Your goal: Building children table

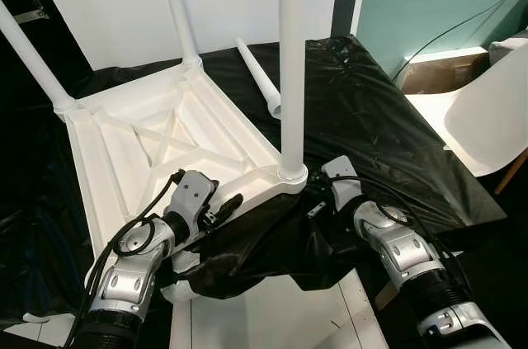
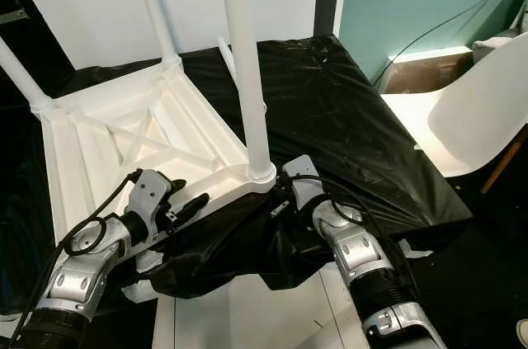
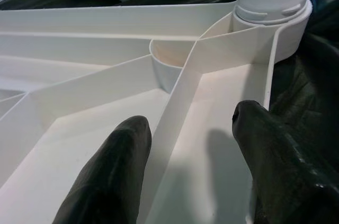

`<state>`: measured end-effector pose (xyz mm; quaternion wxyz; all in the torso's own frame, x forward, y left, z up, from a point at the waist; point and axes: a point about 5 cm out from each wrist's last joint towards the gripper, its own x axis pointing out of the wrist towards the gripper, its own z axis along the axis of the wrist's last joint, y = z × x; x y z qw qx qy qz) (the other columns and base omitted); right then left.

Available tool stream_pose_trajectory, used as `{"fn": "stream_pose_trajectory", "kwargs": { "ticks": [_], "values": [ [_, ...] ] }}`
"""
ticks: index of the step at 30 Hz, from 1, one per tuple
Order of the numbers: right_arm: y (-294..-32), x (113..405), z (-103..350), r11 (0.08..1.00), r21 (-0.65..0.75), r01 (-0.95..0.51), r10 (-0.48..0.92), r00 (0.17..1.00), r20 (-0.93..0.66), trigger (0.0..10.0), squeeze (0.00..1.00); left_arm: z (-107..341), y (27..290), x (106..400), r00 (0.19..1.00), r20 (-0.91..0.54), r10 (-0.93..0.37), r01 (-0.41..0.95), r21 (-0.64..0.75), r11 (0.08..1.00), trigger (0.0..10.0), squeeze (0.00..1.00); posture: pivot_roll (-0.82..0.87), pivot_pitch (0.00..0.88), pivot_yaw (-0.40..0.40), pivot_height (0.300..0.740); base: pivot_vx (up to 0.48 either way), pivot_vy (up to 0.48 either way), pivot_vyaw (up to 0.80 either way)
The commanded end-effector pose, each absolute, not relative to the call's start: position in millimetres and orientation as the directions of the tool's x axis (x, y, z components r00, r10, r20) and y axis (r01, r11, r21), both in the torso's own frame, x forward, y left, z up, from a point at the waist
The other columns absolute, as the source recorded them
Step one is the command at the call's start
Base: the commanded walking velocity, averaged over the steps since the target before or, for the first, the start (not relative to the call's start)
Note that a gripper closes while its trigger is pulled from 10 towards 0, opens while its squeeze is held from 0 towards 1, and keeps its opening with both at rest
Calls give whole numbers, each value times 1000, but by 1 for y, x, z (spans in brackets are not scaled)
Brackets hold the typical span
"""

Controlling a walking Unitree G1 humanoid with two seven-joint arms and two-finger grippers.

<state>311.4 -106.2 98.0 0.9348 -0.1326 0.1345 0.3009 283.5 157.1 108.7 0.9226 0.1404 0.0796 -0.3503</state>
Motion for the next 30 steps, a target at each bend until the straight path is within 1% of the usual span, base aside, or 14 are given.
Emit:
{"fn": "stream_pose_trajectory", "kwargs": {
  "ticks": [1,5,10,11,13,15,17,18,21,25,26,27,28,30],
  "values": [
    [-102,306,86,760,-141,-634,546,742,-389,10000,0,86,160,275,682,-370,-631,714,146,685,10000,0,-69,0,59,740,0,0,0],
    [-106,312,89,741,-166,-651,549,729,-408,10000,0,81,157,269,640,-402,-655,745,119,656,10000,0,-63,0,51,740,0,0,0],
    [-106,312,95,714,-178,-677,568,709,-418,10000,0,88,158,268,646,-351,-677,742,82,666,10000,0,-54,0,43,740,0,0,0],
    [-106,312,95,714,-178,-677,568,709,-418,10000,0,88,158,268,646,-351,-677,742,82,666,10000,0,-54,0,43,740,0,0,0],
    [-104,309,97,675,-193,-712,599,681,-420,10000,0,89,158,265,637,-349,-687,749,67,659,10000,0,-52,0,43,740,0,0,0],
    [-104,309,97,675,-193,-712,599,681,-420,10000,0,89,158,265,637,-349,-687,749,67,659,10000,0,-52,0,43,740,0,0,0],
    [-103,310,98,639,-208,-740,621,657,-429,10000,0,86,155,259,595,-370,-713,779,48,626,10000,0,-56,0,45,740,0,0,0],
    [-103,310,98,639,-208,-740,621,657,-429,10000,0,86,155,259,595,-370,-713,779,48,626,10000,0,-56,0,45,740,0,0,0],
    [-112,328,101,663,-265,-700,569,702,-429,10000,0,83,145,254,549,-380,-745,810,23,585,10000,0,-59,0,47,740,0,0,0],
    [-116,339,106,692,-289,-661,532,738,-414,10000,0,83,141,253,537,-379,-754,819,19,574,10000,0,-58,0,47,740,0,0,0],
    [-118,347,112,719,-306,-624,502,770,-393,10000,0,83,137,253,528,-376,-761,825,14,565,10000,0,-56,0,50,740,0,0,0],
    [-118,347,112,719,-306,-624,502,770,-393,10000,0,83,137,253,528,-376,-761,825,14,565,10000,0,-56,0,50,740,0,0,0],
    [-119,353,117,737,-318,-596,481,794,-373,10000,0,83,134,252,523,-374,-766,828,10,560,10000,0,-55,0,50,740,0,0,0],
    [-119,357,122,751,-328,-573,464,811,-355,10000,0,83,132,251,520,-372,-769,830,8,557,10000,0,-53,0,51,740,0,0,0]
  ]
}}
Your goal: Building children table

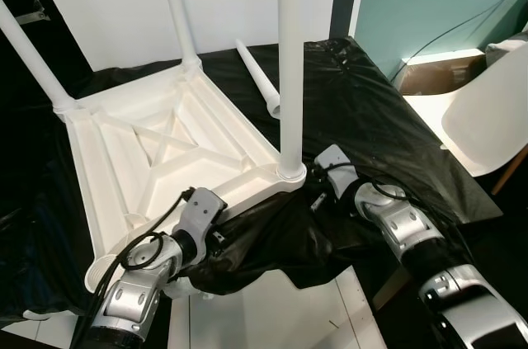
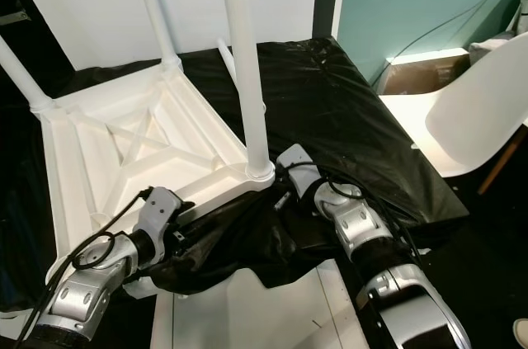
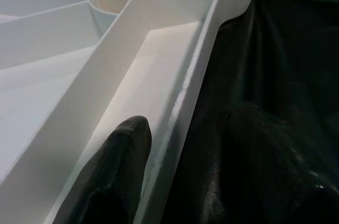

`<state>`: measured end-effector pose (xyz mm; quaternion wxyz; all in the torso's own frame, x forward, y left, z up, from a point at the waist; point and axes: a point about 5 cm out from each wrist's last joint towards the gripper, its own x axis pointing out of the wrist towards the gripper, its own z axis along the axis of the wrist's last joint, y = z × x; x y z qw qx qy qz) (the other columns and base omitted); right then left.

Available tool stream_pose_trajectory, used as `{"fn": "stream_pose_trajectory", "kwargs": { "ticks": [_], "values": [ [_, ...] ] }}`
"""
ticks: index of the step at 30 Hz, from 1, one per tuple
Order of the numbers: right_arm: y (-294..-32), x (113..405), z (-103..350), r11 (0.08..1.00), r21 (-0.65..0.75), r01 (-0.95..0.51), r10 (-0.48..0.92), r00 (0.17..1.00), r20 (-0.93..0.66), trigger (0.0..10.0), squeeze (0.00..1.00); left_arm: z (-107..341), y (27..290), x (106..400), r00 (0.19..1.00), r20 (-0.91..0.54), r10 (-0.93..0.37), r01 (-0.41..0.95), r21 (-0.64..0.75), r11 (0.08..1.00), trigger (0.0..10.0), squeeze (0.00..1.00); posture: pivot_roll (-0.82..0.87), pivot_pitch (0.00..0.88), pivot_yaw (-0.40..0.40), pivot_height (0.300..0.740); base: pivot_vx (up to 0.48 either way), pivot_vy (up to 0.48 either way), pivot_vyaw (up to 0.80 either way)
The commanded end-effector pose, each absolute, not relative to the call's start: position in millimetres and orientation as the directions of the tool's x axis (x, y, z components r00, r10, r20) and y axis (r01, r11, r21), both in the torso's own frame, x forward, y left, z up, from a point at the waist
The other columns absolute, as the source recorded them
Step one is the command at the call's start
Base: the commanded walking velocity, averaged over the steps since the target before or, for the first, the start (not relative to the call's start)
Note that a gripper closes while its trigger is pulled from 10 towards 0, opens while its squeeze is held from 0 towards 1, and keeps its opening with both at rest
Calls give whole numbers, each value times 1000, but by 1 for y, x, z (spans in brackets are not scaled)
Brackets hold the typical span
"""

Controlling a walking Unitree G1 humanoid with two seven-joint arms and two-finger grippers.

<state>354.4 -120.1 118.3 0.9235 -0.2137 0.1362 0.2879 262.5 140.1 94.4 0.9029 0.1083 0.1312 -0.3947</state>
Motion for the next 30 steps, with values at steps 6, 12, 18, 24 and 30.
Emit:
{"fn": "stream_pose_trajectory", "kwargs": {
  "ticks": [6,12,18,24,30],
  "values": [
    [-100,349,122,738,-298,-606,513,790,-335,10000,0,83,132,252,530,-374,-761,824,16,566,10000,0,-50,0,54,740,0,0,0],
    [-99,335,113,742,-264,-616,526,779,-342,10000,0,82,133,255,549,-387,-741,811,29,585,10000,0,-61,0,60,740,0,0,0],
    [-102,327,111,757,-248,-605,515,785,-344,10000,0,82,133,258,562,-390,-730,802,42,595,10000,0,-67,0,63,740,0,0,0],
    [-99,298,110,733,-226,-642,551,755,-356,10000,0,85,132,269,609,-376,-698,771,78,632,10000,0,-90,0,73,740,0,0,0],
    [-99,288,111,721,-235,-652,557,747,-364,10000,0,87,131,273,618,-373,-692,765,86,638,7490,0,-96,0,75,740,0,0,0]
  ]
}}
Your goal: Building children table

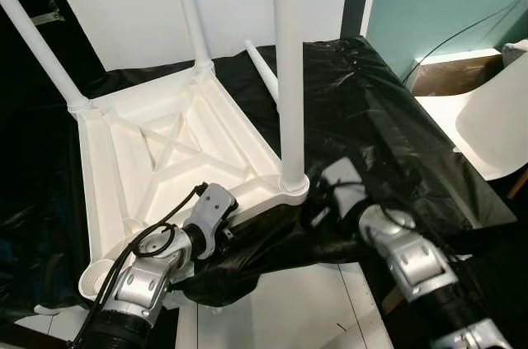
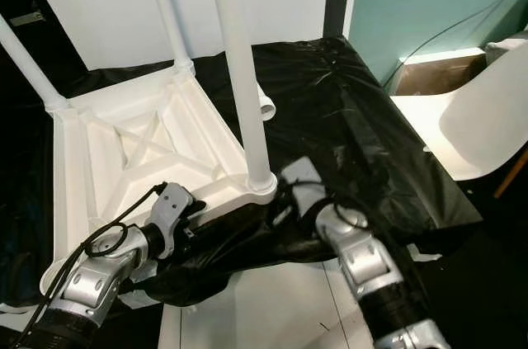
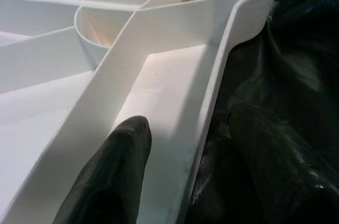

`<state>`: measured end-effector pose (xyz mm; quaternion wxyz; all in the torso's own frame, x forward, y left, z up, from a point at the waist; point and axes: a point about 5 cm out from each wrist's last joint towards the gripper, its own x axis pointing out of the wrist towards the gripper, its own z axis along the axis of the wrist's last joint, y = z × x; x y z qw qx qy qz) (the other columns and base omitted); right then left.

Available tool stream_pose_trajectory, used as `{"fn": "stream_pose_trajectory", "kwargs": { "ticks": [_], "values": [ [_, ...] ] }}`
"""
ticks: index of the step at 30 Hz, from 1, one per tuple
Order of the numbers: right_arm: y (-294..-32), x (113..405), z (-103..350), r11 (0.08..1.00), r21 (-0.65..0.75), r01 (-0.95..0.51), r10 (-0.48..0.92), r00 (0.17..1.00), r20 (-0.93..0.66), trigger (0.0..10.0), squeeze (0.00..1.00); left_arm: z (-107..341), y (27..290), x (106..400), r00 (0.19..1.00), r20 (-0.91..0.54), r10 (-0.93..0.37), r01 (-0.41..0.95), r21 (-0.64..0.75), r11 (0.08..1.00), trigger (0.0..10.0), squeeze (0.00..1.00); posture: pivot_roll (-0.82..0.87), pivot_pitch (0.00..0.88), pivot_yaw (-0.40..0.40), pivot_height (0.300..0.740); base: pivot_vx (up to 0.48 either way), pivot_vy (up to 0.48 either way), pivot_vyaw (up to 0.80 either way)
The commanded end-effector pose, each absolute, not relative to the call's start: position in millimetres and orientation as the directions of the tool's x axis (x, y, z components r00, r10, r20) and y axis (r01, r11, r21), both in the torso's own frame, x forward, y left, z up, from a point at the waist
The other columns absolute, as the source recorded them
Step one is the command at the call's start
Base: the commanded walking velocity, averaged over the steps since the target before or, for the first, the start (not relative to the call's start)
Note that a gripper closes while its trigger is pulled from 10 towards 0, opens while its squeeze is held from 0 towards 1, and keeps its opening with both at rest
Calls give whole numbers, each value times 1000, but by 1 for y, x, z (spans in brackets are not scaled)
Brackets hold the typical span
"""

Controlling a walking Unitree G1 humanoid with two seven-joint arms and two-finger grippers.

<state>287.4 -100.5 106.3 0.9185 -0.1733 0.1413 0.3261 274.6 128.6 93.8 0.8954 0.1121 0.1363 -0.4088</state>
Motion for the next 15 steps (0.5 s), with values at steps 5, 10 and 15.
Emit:
{"fn": "stream_pose_trajectory", "kwargs": {
  "ticks": [5,10,15],
  "values": [
    [-100,284,123,717,-253,-650,557,751,-355,10000,0,87,130,276,621,-377,-688,764,95,638,6980,0,-98,0,77,740,0,0,0],
    [-93,284,120,655,-270,-706,608,705,-367,10000,0,86,127,277,615,-380,-691,770,104,629,10000,0,-99,0,79,740,0,0,0],
    [-90,294,109,620,-270,-737,615,670,-416,10000,0,85,125,277,608,-391,-691,778,116,618,10000,0,-80,0,72,740,0,0,0]
  ]
}}
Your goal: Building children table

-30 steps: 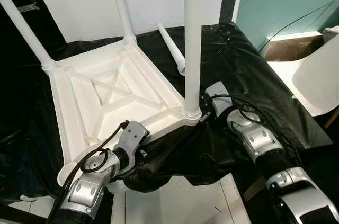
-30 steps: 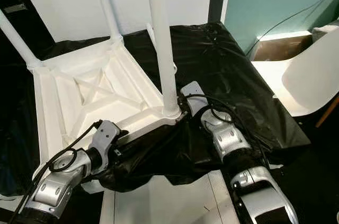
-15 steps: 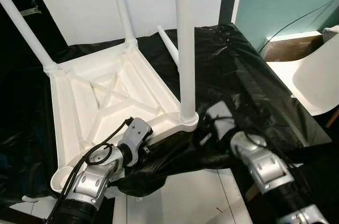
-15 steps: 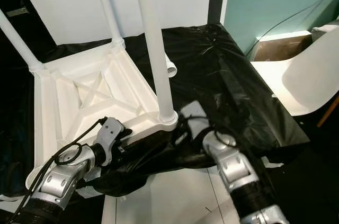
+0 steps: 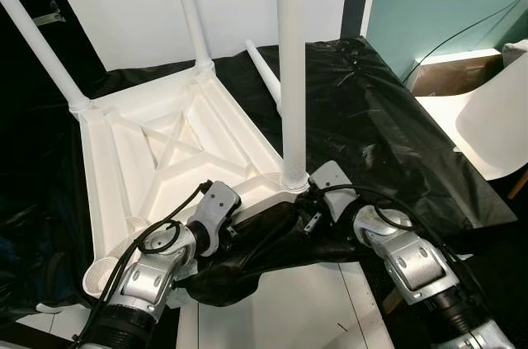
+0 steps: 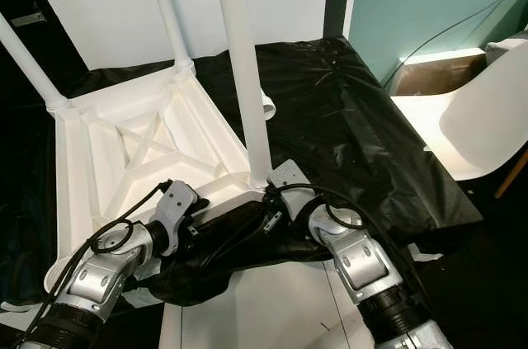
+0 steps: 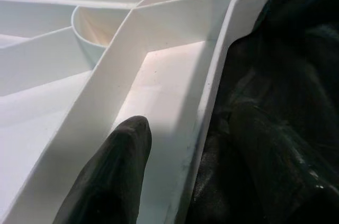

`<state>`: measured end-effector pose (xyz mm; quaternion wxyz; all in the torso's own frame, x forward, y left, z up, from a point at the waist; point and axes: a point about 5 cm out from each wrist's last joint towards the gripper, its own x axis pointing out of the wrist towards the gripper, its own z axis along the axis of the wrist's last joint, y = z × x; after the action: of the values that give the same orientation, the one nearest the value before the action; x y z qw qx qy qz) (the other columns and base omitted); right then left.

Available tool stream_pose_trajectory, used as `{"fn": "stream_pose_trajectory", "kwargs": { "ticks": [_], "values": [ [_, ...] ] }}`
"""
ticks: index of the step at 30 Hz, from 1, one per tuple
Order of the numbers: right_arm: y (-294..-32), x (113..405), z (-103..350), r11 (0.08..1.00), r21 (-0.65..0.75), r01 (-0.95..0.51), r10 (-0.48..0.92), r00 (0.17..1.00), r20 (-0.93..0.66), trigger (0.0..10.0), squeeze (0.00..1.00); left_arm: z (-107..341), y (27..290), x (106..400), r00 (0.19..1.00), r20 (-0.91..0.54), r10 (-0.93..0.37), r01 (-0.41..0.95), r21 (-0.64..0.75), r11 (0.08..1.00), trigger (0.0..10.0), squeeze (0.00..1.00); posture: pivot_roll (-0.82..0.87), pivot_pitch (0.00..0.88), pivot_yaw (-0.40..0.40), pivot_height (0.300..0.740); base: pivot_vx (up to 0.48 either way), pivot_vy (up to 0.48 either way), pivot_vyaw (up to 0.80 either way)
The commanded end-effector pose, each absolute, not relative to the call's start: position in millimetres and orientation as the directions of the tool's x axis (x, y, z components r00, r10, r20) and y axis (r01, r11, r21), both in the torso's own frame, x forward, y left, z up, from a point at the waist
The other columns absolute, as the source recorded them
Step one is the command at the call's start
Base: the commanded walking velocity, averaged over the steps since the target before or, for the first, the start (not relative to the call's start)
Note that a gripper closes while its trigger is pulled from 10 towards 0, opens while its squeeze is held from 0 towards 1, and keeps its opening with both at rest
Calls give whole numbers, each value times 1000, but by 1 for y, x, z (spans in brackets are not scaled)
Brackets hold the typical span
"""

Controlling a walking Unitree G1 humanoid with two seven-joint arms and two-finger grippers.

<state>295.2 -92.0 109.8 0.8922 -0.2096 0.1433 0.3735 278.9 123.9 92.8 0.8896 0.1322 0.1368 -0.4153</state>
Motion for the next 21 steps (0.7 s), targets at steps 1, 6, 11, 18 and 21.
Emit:
{"fn": "stream_pose_trajectory", "kwargs": {
  "ticks": [1,6,11,18,21],
  "values": [
    [-89,299,106,611,-273,-743,616,663,-427,10000,0,85,125,277,608,-396,-688,777,122,617,10000,0,-77,0,70,740,0,0,0],
    [-88,317,101,609,-268,-746,608,657,-446,10000,0,83,131,274,613,-411,-675,771,125,624,10000,0,-45,0,57,740,0,0,0],
    [-89,325,100,610,-296,-735,588,670,-453,10000,0,85,133,272,616,-399,-679,772,135,621,10000,0,-32,0,50,740,0,0,0],
    [-91,337,105,618,-324,-716,575,693,-435,10000,0,104,129,274,636,-281,-719,767,131,628,10000,0,-27,0,46,740,0,0,0],
    [-94,344,107,641,-349,-684,548,725,-416,10000,0,108,131,275,641,-269,-719,764,137,630,10000,0,-30,0,47,740,0,0,0]
  ]
}}
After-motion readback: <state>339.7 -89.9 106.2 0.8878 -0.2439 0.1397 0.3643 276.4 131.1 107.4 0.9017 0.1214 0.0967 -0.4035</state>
